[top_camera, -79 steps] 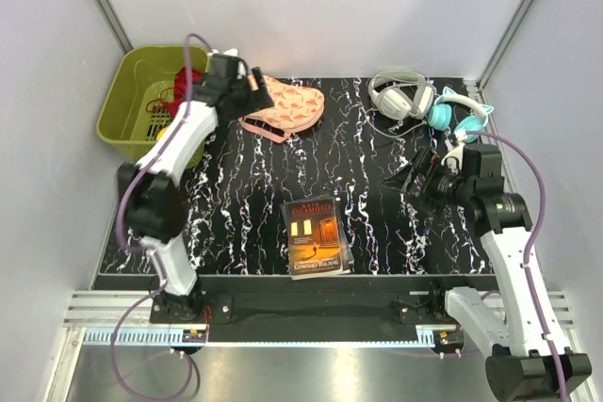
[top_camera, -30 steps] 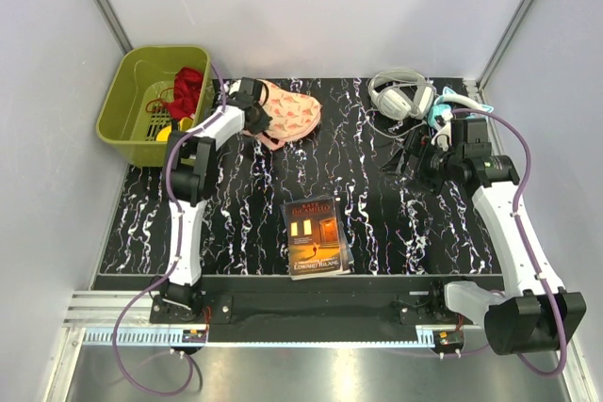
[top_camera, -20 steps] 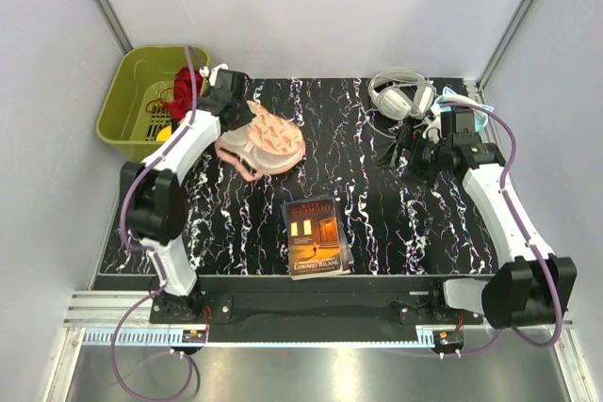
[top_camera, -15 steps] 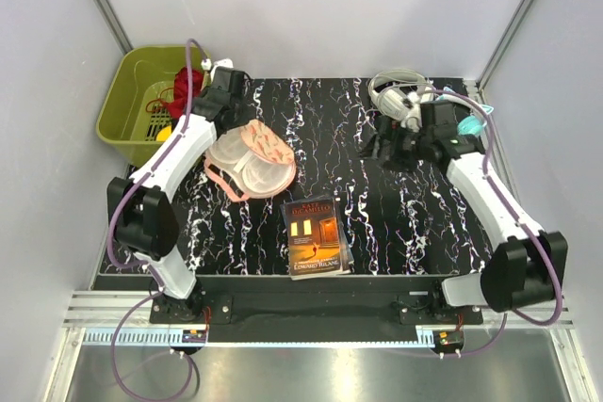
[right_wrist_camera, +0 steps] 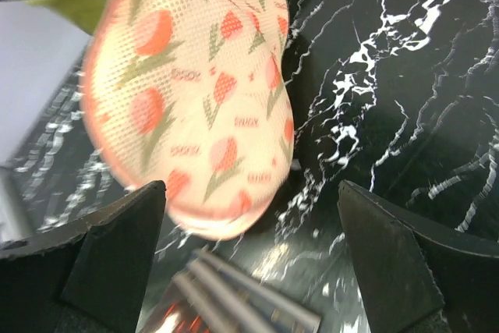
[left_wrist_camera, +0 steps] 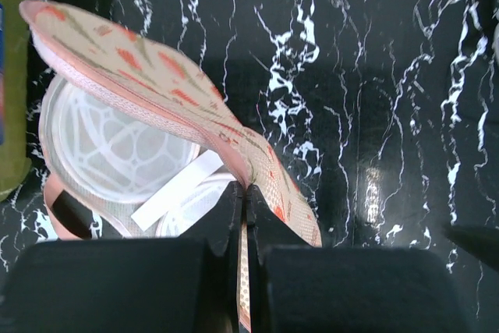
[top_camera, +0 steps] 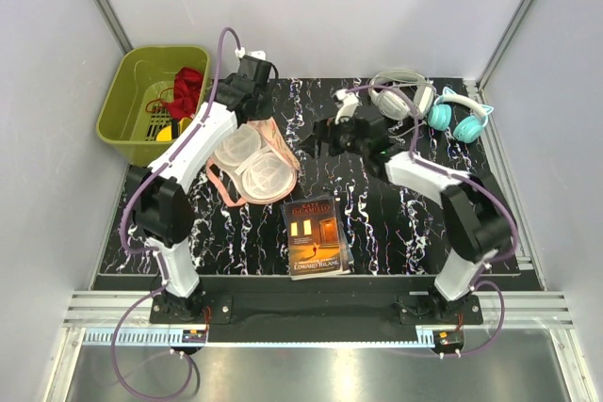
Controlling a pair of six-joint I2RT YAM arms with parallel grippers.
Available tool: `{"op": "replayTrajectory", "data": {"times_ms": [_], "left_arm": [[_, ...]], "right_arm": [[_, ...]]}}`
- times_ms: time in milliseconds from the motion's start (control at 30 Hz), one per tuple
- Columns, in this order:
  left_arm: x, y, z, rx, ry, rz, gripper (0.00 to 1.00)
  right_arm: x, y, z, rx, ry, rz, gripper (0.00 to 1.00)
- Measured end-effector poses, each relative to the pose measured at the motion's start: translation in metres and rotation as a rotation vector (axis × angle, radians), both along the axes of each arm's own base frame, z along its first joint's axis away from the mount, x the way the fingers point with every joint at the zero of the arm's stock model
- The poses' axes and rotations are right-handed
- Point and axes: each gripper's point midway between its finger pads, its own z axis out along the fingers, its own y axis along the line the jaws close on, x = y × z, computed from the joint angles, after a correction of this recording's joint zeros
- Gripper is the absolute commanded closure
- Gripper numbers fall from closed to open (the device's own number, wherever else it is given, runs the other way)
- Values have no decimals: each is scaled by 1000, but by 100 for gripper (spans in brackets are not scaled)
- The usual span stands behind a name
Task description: Place the bra in the laundry bag and zip it closed
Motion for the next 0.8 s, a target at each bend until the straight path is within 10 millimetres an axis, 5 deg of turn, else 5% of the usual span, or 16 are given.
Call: {"op": "replayTrajectory", "data": {"times_ms": [200, 433, 667, 800], "left_arm": [[-6, -6, -21, -10, 74, -19, 100], [-4, -10, -22, -12, 102, -29, 100], [-3, -12, -19, -15, 109, -36, 100], [-3, -16, -22, -26, 125, -49, 100]], "right_arm": [[3, 38, -40, -35, -28, 35, 0], [-13, 72, -30, -45, -126, 72, 0], [-22, 86, -29, -92, -176, 76, 2], [-13, 91, -24, -123, -191, 53, 18]]}}
